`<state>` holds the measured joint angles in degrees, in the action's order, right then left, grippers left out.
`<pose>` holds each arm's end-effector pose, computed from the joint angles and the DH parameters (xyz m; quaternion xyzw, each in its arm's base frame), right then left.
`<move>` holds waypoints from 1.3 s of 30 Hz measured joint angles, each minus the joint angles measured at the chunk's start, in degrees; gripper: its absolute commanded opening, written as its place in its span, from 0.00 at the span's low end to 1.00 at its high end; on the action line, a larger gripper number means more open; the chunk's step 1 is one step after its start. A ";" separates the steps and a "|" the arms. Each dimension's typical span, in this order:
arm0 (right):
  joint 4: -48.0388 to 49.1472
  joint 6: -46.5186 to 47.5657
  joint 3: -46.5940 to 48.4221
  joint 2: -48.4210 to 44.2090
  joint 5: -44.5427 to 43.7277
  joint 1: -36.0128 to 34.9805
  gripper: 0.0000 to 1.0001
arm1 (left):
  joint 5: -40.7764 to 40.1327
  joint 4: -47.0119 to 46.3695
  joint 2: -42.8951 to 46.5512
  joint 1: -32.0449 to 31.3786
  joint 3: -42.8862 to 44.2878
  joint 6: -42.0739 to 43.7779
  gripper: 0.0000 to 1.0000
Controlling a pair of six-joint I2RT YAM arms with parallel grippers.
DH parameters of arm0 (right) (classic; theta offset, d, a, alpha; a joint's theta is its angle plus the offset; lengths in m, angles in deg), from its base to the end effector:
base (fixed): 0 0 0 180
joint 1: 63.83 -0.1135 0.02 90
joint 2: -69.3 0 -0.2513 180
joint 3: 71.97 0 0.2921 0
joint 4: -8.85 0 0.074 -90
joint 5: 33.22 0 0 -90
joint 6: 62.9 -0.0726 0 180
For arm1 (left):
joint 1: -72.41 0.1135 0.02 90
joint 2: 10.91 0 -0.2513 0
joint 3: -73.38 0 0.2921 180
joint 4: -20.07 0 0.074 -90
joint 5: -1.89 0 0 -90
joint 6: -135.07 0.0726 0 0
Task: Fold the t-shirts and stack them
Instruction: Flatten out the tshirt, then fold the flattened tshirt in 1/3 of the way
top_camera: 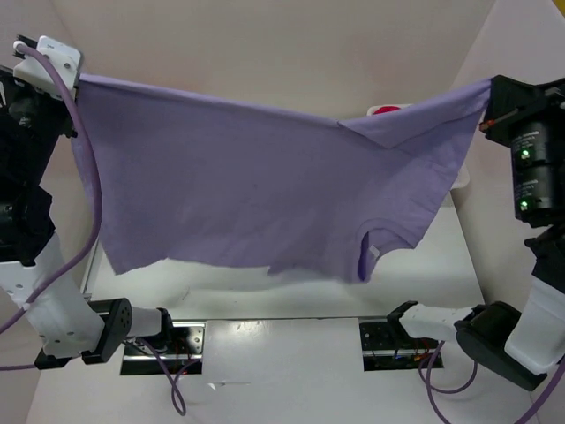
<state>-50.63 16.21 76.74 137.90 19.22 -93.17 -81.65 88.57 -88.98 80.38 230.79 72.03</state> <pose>0.1102 0.0112 0.6816 0.1749 0.5742 0.0957 0.7940 0.1651 0.0149 0.6739 0.1478 0.6203 0.1967 0.7448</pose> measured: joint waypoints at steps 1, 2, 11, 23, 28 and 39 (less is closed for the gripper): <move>-0.02 0.74 0.00 0.74 -1.57 -1.97 0.00 | -0.02 -0.11 0.72 0.00 -1.44 0.00 0.00; 0.02 1.57 0.00 1.57 -3.17 -3.85 0.00 | -0.04 -0.07 1.46 0.00 -3.06 0.00 0.00; 5.22 9.35 -13.20 5.46 -17.25 -12.13 0.00 | 1.29 -1.77 6.69 0.04 -28.02 -0.24 0.00; 7.54 3.67 -17.51 34.84 0.76 3.41 0.00 | 1.68 -14.38 -6.99 0.11 -52.33 -0.28 0.00; 5.90 1.22 -2.86 52.37 6.23 7.89 0.00 | 1.33 -21.94 -20.00 0.11 -50.80 -2.10 0.00; 5.75 -1.92 3.82 59.93 12.09 9.05 0.00 | -0.57 -30.71 -33.64 0.11 -40.41 -5.86 0.00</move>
<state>-44.89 14.28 80.57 197.83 31.30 -84.12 -82.21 57.86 -122.61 80.49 190.38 66.17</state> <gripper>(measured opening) 0.007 0.009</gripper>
